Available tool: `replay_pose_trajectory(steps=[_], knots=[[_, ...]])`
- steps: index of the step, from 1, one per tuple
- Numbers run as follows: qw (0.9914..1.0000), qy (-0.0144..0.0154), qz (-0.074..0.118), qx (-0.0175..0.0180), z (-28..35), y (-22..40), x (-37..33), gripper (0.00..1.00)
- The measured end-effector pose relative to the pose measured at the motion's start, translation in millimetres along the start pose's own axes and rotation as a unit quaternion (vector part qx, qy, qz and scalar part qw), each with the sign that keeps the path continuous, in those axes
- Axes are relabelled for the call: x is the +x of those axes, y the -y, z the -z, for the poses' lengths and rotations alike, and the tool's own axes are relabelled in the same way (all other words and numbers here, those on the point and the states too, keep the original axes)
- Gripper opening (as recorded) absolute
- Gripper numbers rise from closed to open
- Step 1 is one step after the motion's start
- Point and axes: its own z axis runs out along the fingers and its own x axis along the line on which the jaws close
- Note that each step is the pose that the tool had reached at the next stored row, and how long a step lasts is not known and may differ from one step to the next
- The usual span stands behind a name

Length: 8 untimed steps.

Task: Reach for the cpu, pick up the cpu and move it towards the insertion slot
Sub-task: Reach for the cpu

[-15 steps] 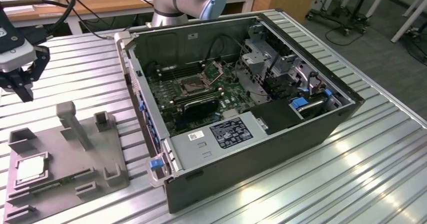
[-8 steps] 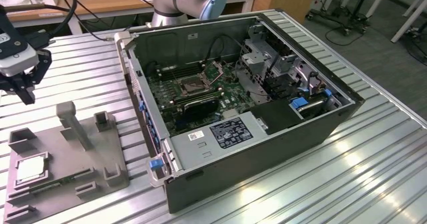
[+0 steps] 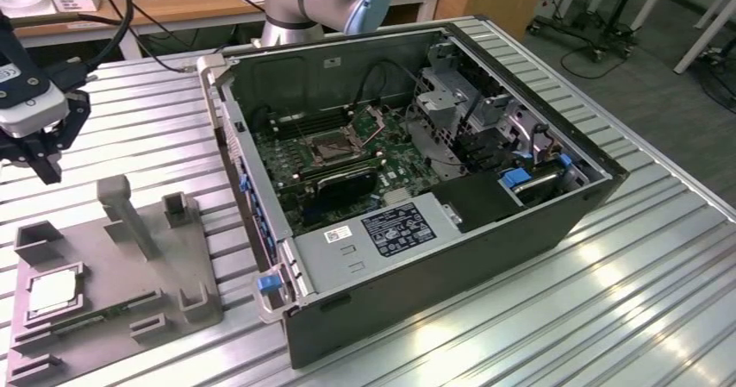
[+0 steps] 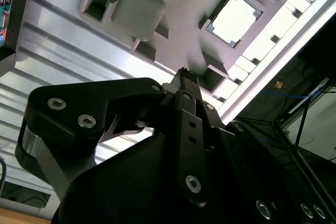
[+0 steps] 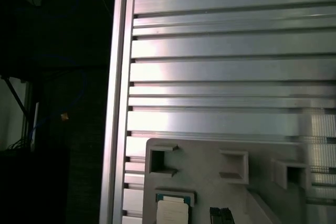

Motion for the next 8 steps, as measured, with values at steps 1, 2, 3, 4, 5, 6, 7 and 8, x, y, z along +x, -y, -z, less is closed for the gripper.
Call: replay_pose_trajectory(steps=[1,2,3,4,5,6,7,8], knots=[[1.0,0.0,0.0,0.0,-0.2,0.0,0.4,0.1],[1.0,0.0,0.0,0.0,-0.3,-0.1,0.8,0.1],[1.0,0.0,0.0,0.0,-0.4,-0.1,1.4,0.1],[1.0,0.0,0.0,0.0,-0.6,-0.1,1.7,0.1],[1.0,0.0001,0.0,0.0,-0.8,-0.1,2.0,0.1],[1.0,0.0,0.0,0.0,-0.9,-0.1,2.1,0.1],[1.0,0.0,0.0,0.0,-0.9,-0.1,2.3,0.1],[1.0,0.0,0.0,0.0,-0.8,-0.1,2.4,0.1]])
